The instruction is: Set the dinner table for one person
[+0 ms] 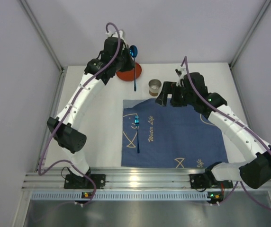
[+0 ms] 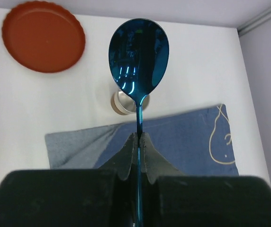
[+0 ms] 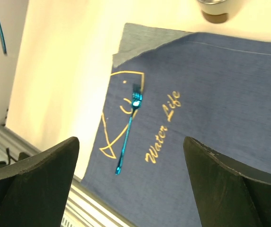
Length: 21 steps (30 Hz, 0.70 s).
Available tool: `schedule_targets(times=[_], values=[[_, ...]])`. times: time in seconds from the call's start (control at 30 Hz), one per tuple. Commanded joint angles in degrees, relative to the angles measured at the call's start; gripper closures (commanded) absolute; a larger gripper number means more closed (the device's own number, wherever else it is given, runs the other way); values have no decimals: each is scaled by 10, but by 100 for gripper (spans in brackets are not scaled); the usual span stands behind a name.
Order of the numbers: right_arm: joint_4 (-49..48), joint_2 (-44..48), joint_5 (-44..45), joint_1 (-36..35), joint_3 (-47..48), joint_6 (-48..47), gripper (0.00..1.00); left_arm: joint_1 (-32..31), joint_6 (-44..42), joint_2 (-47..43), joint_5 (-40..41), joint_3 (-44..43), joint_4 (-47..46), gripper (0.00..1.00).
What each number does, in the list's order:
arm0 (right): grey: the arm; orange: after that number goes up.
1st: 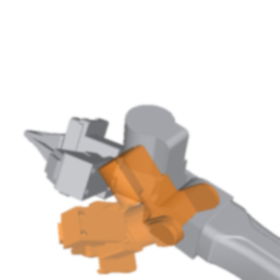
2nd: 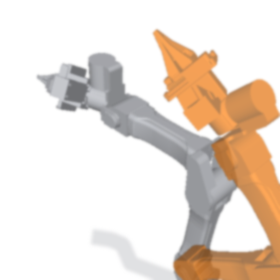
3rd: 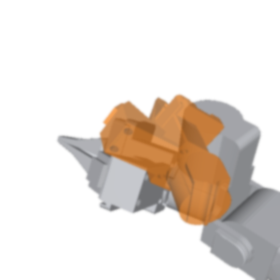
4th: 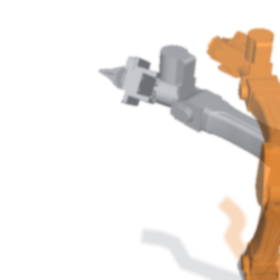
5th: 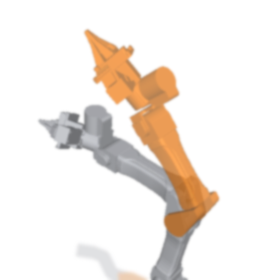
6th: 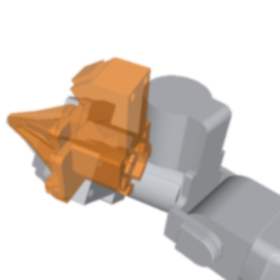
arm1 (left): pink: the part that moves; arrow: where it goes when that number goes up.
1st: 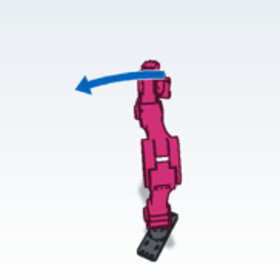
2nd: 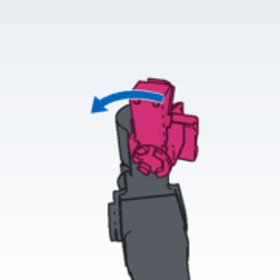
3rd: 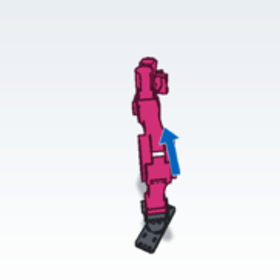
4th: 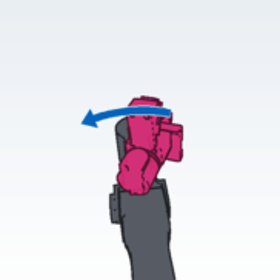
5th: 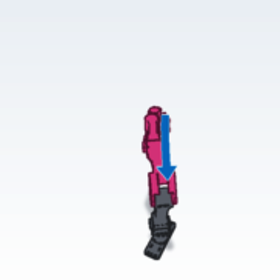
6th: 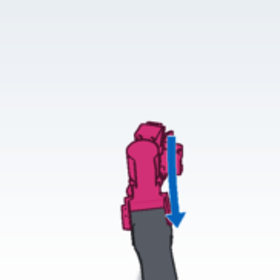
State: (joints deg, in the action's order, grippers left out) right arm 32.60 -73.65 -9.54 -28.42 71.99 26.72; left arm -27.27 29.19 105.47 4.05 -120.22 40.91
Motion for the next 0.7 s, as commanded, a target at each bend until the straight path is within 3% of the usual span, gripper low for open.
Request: schedule_targets(times=[0.0,0.47,0.57,0.67], values=[[-75,23,-1,-20,-11,29,9,-29,30,-2,2,42,16,100],[-132,-5,-44,-32,-9,40,11,-128,111,4,-2,46,1,100],[-155,-13,-43,-40,-29,47,18,-141,116,-3,-2,53,0,100],[-157,-23,-29,-51,-45,47,37,-152,121,-17,-4,73,-11,100]])
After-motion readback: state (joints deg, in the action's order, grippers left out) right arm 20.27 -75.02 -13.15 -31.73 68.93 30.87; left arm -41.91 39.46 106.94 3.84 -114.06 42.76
